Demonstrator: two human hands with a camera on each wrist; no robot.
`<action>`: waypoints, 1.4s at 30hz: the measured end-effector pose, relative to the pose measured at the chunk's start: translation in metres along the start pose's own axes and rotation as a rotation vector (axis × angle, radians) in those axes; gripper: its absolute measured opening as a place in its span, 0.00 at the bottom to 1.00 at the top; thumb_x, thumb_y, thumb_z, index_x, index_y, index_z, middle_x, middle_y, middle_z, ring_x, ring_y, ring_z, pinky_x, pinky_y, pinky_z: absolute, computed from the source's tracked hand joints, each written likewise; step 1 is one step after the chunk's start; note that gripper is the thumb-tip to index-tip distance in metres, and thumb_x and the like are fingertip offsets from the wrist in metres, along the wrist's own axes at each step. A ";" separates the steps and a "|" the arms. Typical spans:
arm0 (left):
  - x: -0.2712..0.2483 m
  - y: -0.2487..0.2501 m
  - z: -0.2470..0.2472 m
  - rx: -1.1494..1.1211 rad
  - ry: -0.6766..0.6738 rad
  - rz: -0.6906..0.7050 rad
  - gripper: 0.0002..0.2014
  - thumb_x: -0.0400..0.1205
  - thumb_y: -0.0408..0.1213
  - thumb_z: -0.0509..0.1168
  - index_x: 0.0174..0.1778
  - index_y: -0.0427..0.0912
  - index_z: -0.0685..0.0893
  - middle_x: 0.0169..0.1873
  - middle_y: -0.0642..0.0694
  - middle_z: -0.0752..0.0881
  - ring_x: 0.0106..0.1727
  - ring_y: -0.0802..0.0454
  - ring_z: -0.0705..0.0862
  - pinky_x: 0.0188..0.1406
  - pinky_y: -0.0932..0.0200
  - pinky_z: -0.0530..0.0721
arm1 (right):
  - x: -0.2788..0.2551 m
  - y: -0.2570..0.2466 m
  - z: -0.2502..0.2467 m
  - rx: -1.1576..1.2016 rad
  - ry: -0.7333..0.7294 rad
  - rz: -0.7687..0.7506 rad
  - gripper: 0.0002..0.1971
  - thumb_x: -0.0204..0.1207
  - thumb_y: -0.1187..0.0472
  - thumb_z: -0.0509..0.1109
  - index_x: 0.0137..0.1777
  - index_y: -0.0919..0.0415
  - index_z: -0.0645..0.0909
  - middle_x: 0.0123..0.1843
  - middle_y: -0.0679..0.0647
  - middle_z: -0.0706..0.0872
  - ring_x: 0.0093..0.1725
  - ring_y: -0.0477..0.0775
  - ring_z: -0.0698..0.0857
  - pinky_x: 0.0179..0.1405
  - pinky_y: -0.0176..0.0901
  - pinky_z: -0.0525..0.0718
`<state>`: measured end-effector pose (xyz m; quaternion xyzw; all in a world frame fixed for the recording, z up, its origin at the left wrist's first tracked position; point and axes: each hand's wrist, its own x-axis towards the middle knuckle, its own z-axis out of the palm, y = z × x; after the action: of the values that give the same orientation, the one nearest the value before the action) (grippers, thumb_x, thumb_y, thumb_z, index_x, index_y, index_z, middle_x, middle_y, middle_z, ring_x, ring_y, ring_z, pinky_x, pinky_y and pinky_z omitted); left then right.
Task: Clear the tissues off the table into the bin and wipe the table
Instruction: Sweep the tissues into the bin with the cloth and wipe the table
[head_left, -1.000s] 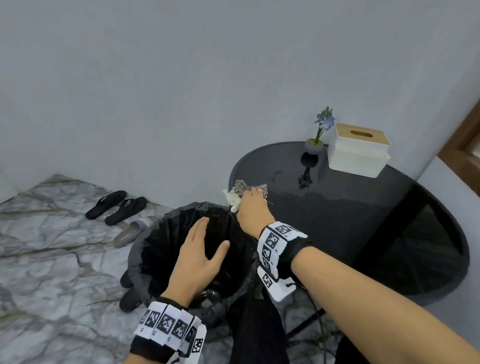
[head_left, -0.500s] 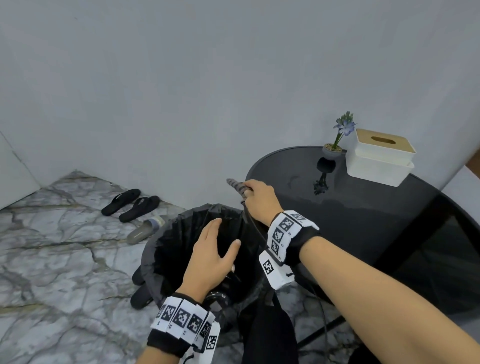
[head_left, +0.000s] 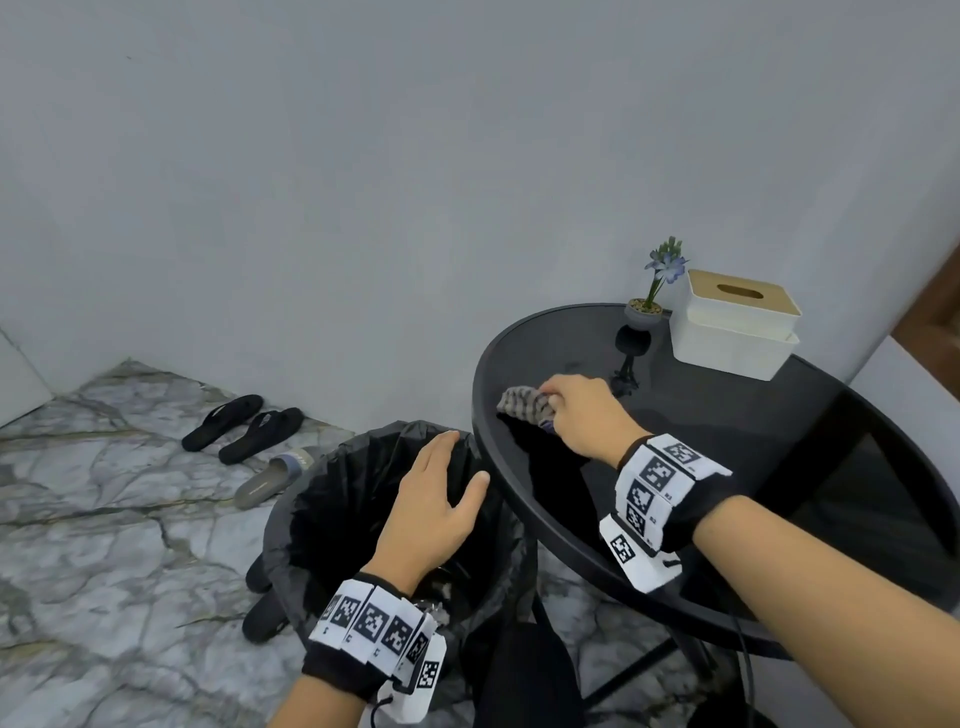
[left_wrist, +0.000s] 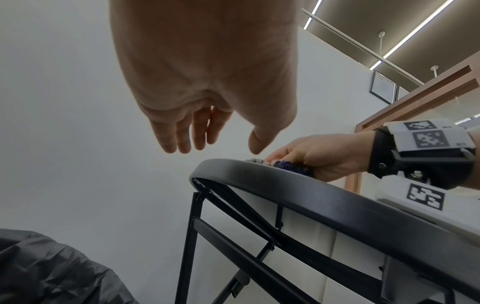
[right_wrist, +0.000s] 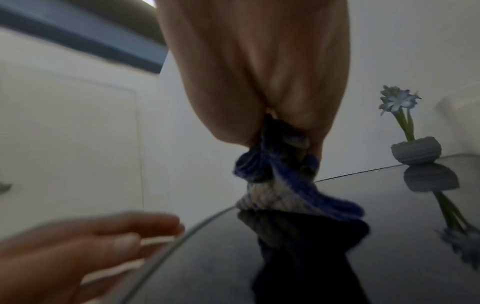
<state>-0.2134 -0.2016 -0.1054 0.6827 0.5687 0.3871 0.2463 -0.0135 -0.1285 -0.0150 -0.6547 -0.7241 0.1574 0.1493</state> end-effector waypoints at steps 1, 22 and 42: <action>0.002 0.001 0.002 0.004 -0.004 0.008 0.33 0.83 0.55 0.62 0.83 0.46 0.65 0.81 0.51 0.68 0.82 0.56 0.64 0.77 0.62 0.61 | -0.003 0.000 0.002 -0.053 -0.066 0.006 0.17 0.83 0.66 0.56 0.69 0.63 0.77 0.66 0.69 0.81 0.64 0.69 0.79 0.59 0.49 0.77; 0.001 0.012 0.017 0.021 0.023 0.043 0.28 0.83 0.49 0.65 0.79 0.42 0.72 0.75 0.48 0.77 0.77 0.54 0.73 0.75 0.61 0.68 | -0.017 -0.029 0.017 0.001 -0.292 -0.090 0.23 0.81 0.65 0.55 0.76 0.60 0.71 0.74 0.64 0.76 0.69 0.66 0.77 0.66 0.51 0.77; 0.009 0.035 0.038 0.139 -0.044 0.079 0.32 0.85 0.52 0.60 0.83 0.40 0.65 0.85 0.48 0.60 0.86 0.54 0.54 0.81 0.61 0.51 | -0.023 0.042 0.000 -0.157 -0.298 -0.047 0.33 0.84 0.50 0.54 0.84 0.67 0.51 0.87 0.61 0.50 0.86 0.61 0.47 0.83 0.60 0.53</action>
<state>-0.1620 -0.1976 -0.0978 0.7283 0.5614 0.3409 0.1955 0.0262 -0.1480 -0.0331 -0.6166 -0.7634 0.1920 -0.0075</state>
